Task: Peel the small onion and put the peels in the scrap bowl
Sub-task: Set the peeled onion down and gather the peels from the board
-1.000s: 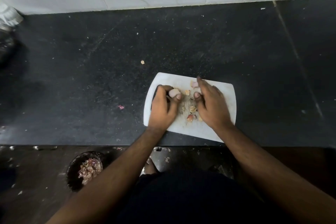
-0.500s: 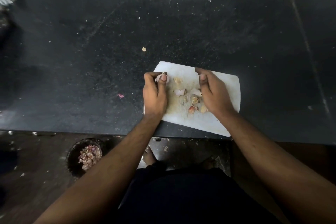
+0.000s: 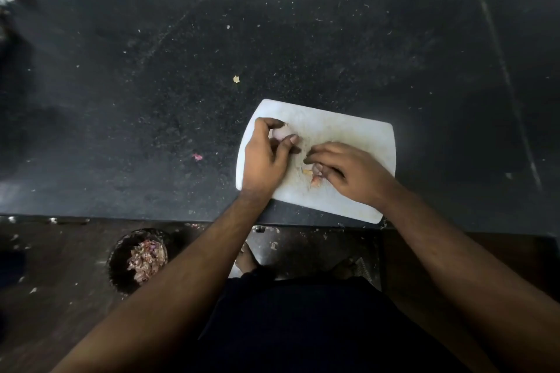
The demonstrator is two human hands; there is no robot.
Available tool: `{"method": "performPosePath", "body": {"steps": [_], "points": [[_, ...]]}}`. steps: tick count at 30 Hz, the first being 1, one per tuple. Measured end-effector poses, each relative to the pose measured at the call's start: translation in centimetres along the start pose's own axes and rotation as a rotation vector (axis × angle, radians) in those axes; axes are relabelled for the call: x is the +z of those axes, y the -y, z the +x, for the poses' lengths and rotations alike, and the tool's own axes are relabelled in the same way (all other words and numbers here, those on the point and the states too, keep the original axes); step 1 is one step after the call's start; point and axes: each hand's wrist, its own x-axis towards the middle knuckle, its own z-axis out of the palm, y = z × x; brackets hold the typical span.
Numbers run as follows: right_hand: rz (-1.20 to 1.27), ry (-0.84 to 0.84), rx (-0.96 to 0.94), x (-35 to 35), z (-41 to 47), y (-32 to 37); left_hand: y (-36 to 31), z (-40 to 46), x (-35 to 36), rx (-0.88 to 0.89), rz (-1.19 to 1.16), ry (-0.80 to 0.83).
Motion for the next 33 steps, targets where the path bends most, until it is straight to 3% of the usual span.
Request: {"method": "performPosePath", "body": {"steps": [4, 8, 10, 19, 24, 28, 33], "points": [[0.038, -0.108, 0.088, -0.8, -1.8, -0.9, 0.2, 0.2, 0.0, 0.017, 0.002, 0.047], [0.111, -0.3, 0.302, 0.2, -2.5, -0.9, 0.2, 0.1, 0.1, 0.136, 0.028, 0.06], [0.072, -0.27, 0.359, 1.0, -2.0, -0.4, 0.3, 0.3, 0.2, 0.176, 0.059, 0.064], [-0.072, -0.001, 0.03, 3.3, -1.6, 2.4, 0.3, 0.3, 0.3, 0.254, 0.165, 0.062], [-0.14, -0.007, -0.106, 3.3, -1.9, 1.9, 0.7, 0.6, 0.4, 0.251, 0.19, 0.13], [-0.272, -0.063, -0.071, 2.7, -1.6, 0.9, 0.7, 0.5, 0.4, 0.269, 0.189, 0.1], [-0.224, -0.167, 0.109, 1.1, -2.2, -1.0, 0.8, 0.7, 0.4, 0.247, 0.265, 0.096]]}}
